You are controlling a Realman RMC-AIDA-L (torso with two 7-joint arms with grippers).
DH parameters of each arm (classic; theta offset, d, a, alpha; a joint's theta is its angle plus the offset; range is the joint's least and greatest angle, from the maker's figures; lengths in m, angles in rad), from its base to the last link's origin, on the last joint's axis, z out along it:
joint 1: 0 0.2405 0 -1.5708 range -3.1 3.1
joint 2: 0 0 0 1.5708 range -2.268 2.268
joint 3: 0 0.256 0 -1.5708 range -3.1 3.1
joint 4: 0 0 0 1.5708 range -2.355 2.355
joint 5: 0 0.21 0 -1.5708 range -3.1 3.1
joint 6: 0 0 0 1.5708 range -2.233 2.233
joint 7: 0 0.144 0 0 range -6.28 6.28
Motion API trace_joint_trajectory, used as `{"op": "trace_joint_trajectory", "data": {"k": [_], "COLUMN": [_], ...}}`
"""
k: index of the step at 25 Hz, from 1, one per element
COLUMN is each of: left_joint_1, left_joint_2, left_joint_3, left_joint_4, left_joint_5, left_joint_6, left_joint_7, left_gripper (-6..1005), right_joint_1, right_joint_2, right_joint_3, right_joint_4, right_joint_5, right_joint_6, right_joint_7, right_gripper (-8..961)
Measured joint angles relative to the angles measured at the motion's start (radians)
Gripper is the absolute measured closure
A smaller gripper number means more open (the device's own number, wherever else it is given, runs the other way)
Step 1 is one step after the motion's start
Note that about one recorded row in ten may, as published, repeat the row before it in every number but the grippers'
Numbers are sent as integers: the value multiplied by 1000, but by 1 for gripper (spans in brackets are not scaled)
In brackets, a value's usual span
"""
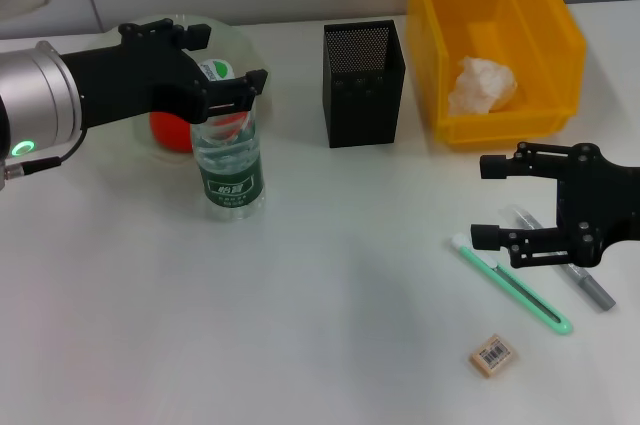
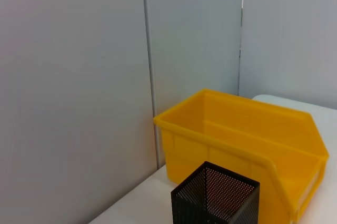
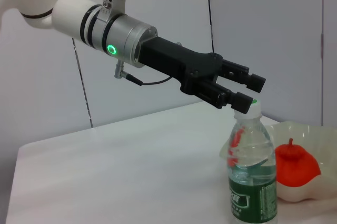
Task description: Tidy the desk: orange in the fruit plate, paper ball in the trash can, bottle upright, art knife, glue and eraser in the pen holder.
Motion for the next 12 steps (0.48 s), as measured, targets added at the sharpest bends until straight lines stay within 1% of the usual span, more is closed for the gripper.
{"op": "trace_joint_trajectory", "data": {"k": [6, 7, 8, 11, 12], "left_joint_1": [2, 5, 5, 9, 8], "left_joint_2": [-1, 1, 1, 2, 2], "left_joint_3": [-21, -26, -26, -37, -47], "left_joint_4": [0, 0, 0, 0, 0], "left_joint_5": [-32, -70, -70, -127, -144], "left_joint_6": [-7, -4, -4, 15, 41], "left_joint_7": [28, 56, 56, 100, 113], "left_gripper": [191, 191, 191, 191, 191], "right_joint_1": [0, 4, 4, 6, 7], "right_joint_2": [-1, -2, -2, -1, -1], "right_joint_3": [-3, -3, -3, 2, 13], "right_joint_4": [6, 10, 10, 11, 12], "right_joint_5": [-8, -21, -21, -33, -35], "right_joint_6": [1, 1, 1, 1, 2], "right_joint_7": [0, 0, 0, 0, 0], "right_gripper": [130, 130, 130, 130, 130]}}
